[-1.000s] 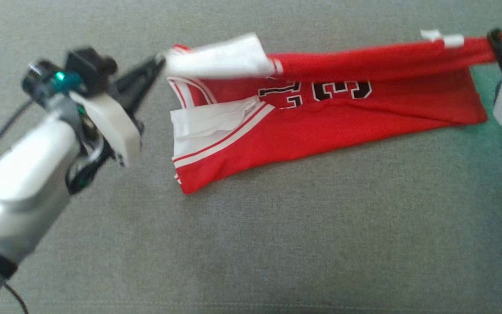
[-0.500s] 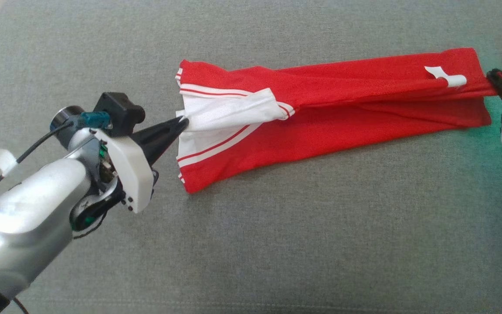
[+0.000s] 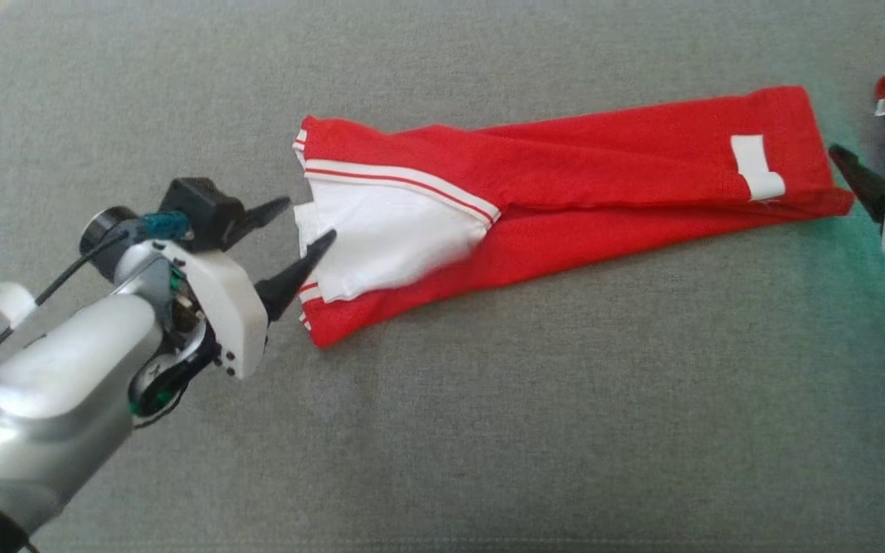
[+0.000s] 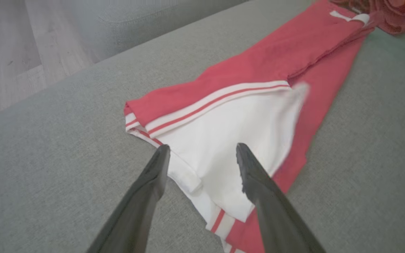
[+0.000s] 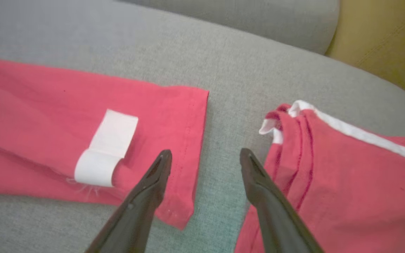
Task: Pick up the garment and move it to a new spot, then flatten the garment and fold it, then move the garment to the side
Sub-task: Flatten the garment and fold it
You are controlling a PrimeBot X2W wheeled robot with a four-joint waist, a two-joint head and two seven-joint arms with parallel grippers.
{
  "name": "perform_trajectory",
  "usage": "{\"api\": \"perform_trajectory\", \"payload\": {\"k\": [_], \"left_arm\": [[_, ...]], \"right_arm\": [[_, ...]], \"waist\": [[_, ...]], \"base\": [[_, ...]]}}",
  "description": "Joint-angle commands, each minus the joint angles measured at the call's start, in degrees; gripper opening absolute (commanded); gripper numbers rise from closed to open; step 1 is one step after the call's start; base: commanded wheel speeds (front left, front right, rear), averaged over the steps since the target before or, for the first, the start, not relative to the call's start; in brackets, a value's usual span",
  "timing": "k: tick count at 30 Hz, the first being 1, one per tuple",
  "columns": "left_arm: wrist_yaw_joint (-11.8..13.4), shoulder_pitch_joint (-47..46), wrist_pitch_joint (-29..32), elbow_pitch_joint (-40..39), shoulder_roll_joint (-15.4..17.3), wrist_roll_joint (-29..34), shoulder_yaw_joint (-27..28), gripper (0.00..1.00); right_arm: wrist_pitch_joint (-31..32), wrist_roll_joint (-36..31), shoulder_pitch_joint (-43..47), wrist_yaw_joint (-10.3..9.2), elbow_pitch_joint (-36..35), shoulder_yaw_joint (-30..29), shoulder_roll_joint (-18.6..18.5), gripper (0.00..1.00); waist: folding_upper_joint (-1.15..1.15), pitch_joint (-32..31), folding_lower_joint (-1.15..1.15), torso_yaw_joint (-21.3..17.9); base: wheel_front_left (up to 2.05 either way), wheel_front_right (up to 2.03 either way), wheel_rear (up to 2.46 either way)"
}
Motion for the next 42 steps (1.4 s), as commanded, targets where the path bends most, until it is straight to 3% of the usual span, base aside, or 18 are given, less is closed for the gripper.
{"api": "perform_trajectory", "payload": {"k": [1,6,9,13,17,22,30,35,42], "left_arm": [[1.01,-1.42,-1.37,-0.34,1.67,-0.28,3.67,1.0],[4.92,-0.24,-7.59,1.64,0.85,-2.83,8.43,1.0],[8.8,1.8,-11.11,1.79,-0.85,-4.93,14.56,1.0],[12.96,6.11,-11.59,-3.09,-4.18,-3.31,27.39,1.0],[14.03,14.57,-11.61,-10.16,-9.24,3.8,40.1,1.0],[11.76,24.47,-11.62,-15.97,-17.01,12.76,51.75,1.0],[4.47,34.9,-11.62,-15.92,-26.93,24.08,60.34,1.0],[1.21,37.25,-11.63,-15.33,-30.19,27.43,63.36,1.0],[-1.3,35.81,-11.63,-14.1,-31.41,29.25,64.18,1.0]], "right_arm": [[-0.98,0.91,1.18,-0.05,-1.18,-0.94,-1.2,1.0],[-5.73,3.79,0.45,-0.05,-2.68,-4.88,0.51,1.0],[-12.83,4.35,0.99,-0.05,-3.97,-8.58,3.07,1.0],[-20.67,3.67,3.09,-0.05,-5.23,-12.56,6.31,1.0],[-27.49,1.74,6.28,-0.05,-6.43,-17.02,10.3,1.0],[-30.77,-3.96,11.61,-0.05,-7.9,-24.33,16.02,1.0],[-31.25,-16.71,22.36,-0.05,-12.56,-37.55,26.94,1.0],[-31.25,-23.06,26.05,-0.05,-14.25,-41.8,30.74,1.0],[-26.67,-28.37,24.11,-0.05,-10.65,-50.89,32.6,1.0]], "waist": [[0.0,-0.8,0.0,-0.44],[0.0,-3.01,0.0,-1.3],[0.0,-4.88,0.0,-1.85],[0.0,-6.35,0.0,-2.2],[0.0,-7.43,0.0,-2.68],[0.0,-8.41,0.0,-3.19],[0.0,-9.4,0.0,-3.7],[0.0,-8.78,0.0,-3.19],[0.0,-5.89,0.0,-1.18]], "base": [[0.0,0.0,0.0],[0.0,0.0,0.0],[0.0,0.0,0.0],[0.0,0.0,0.0],[0.0,0.0,0.0],[0.0,0.0,0.0],[0.0,0.0,0.0],[0.0,0.0,0.0],[0.0,0.0,0.0]]}}
